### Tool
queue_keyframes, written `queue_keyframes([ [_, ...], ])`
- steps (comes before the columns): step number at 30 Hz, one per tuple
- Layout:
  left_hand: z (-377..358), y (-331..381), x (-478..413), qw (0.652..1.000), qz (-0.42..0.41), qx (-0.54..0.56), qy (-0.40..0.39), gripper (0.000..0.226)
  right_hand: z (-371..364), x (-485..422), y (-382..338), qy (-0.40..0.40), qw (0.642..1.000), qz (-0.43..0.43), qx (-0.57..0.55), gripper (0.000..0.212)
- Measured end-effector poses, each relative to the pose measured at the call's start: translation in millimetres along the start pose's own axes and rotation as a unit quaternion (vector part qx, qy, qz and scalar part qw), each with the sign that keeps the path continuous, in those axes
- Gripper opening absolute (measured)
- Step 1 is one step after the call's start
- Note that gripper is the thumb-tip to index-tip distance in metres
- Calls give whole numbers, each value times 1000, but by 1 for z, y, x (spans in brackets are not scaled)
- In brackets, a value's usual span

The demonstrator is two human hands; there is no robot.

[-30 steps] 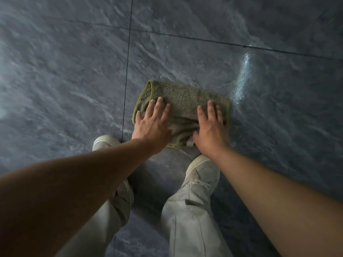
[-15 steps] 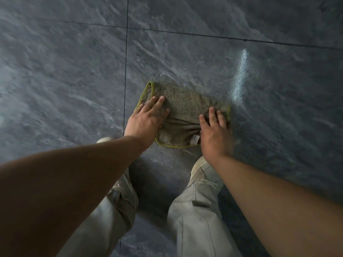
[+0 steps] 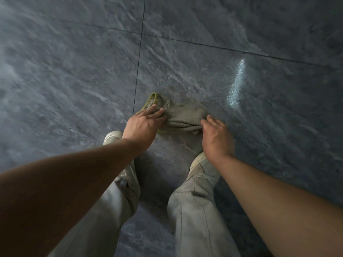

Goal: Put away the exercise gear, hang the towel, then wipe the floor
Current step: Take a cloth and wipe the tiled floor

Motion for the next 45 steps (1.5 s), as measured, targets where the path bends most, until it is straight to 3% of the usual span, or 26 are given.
queue_keyframes([
  [5,80,4,40,1000,19,20,12,43,83,23,-50,13,999,20,-23,36],
  [12,270,38,139,994,55,41,79,47,271,84,-171,-8,1000,11,-12,40],
  [17,422,47,210,988,57,51,138,46,428,128,-265,88,985,108,98,49],
  [20,513,51,251,978,63,54,192,46,514,154,-321,105,969,168,144,50],
  [26,648,46,328,934,79,59,342,41,621,187,-421,158,937,268,160,51],
  [34,695,13,395,876,189,89,434,40,658,168,-520,213,873,413,147,42],
  [40,682,8,426,821,327,88,460,37,648,154,-575,161,829,519,129,41],
  [45,679,31,456,751,457,90,468,38,646,152,-613,91,781,607,114,42],
])
Point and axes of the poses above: each hand's wrist, its own x-axis away from the middle knuckle, its own z-axis out of the back of the hand, y = z × x, the point moved 1 cm from there along -x, towards the middle knuckle, and after that the axes turned 7 degrees about z, right-handed, at the moved point
